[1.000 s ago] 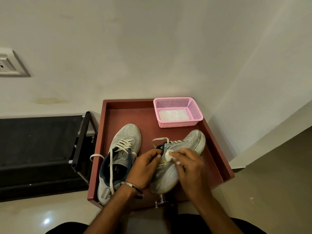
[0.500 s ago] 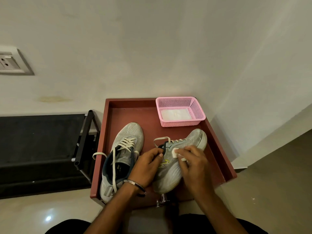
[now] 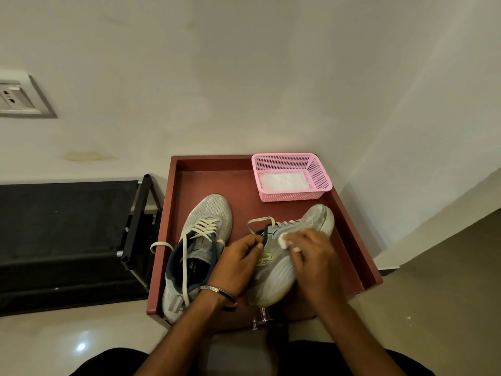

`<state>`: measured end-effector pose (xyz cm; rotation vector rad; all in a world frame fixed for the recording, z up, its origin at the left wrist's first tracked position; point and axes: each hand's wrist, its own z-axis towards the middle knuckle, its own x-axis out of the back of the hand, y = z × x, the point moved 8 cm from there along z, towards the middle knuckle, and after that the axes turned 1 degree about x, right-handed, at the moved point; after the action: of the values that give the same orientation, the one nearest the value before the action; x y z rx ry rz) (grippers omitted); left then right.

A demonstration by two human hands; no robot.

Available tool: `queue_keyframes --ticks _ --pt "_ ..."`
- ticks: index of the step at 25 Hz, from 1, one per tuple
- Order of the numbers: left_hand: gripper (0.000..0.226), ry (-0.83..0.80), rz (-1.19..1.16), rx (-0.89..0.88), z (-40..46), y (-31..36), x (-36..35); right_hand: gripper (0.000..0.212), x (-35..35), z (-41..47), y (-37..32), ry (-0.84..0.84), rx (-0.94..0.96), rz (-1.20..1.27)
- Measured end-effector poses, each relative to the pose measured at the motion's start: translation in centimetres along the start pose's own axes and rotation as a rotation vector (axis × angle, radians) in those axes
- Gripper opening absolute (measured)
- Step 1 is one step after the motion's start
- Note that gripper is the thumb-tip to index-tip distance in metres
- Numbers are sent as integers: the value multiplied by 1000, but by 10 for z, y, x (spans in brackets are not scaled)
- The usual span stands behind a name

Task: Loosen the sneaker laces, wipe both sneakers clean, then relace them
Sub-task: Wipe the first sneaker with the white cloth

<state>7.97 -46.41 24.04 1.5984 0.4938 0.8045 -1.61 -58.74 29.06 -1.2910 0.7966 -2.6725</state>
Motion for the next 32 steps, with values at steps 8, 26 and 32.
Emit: queue_keyframes --ticks 8,26,32 --pt "18 22 54 -24 0 0 0 16 3 6 6 -1 -83 -91" --pt "15 34 92 -43 2 0 2 18 -7 -7 -12 -48 -41 -169" --pt "13 11 126 -71 0 3 -1 18 -2 -4 -7 -55 -116 -158"
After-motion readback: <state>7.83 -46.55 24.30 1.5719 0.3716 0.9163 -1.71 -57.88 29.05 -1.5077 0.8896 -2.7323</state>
